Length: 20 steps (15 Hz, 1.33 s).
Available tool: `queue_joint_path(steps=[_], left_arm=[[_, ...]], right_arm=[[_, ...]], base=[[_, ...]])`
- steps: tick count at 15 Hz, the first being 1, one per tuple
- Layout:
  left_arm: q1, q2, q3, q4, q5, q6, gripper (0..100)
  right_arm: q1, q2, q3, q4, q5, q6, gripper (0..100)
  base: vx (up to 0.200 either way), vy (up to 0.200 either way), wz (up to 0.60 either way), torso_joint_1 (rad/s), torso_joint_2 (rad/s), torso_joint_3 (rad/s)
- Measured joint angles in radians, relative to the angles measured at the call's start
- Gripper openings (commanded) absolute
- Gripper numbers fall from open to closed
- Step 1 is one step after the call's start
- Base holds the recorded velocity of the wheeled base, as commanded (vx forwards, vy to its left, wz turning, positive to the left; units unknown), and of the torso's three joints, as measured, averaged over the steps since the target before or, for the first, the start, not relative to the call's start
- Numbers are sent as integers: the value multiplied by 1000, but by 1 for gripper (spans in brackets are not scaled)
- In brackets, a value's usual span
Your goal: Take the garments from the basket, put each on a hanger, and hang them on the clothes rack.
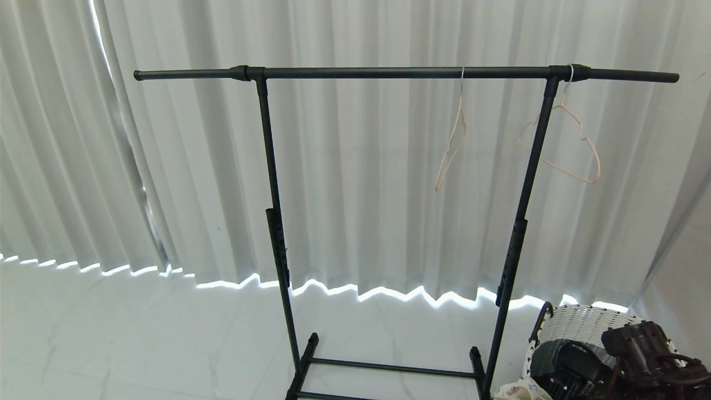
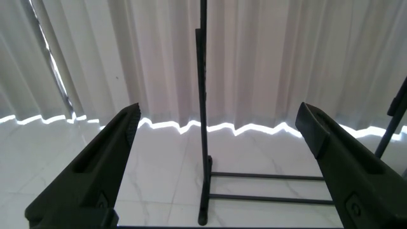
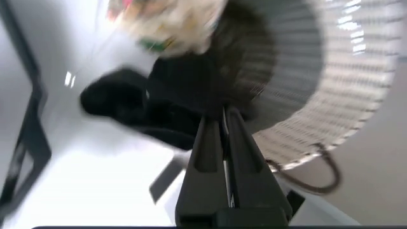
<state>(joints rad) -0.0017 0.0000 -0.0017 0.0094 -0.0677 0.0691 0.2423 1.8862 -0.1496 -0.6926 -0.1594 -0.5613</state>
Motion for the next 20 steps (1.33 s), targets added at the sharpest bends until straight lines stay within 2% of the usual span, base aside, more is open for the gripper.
queue_joint_path(steps=[2,4,6,8,9,11,13,16,20], left_arm=[[0,0,0,0,0,0,100],[0,0,0,0,0,0,100],[0,0,0,0,0,0,100],[0,0,0,0,0,0,100],[0,0,0,0,0,0,100],[0,0,0,0,0,5,100],[0,0,0,0,0,7,100],[0,0,0,0,0,7,100],[0,0,0,0,0,9,100]], right_arm=[[-2,-129,-7,36,-2,8,0],[4,-279,-44,144,-10,7,0],[34,-453,-163,471,-15,5,0],[98,-600,-360,859,-16,6,0],[137,-665,-454,953,-17,4,0],[193,-752,-577,1014,-20,2,0],[216,-797,-641,1023,-20,-2,0],[248,-837,-664,1049,-21,-12,0],[279,-855,-666,1057,-22,-12,0]], base=[[0,0,0,0,0,0],[0,0,0,0,0,0],[0,0,0,0,0,0],[0,0,0,0,0,0],[0,0,0,0,0,0],[0,0,0,0,0,0],[0,0,0,0,0,0],[0,0,0,0,0,0],[-150,0,0,4,3,2]])
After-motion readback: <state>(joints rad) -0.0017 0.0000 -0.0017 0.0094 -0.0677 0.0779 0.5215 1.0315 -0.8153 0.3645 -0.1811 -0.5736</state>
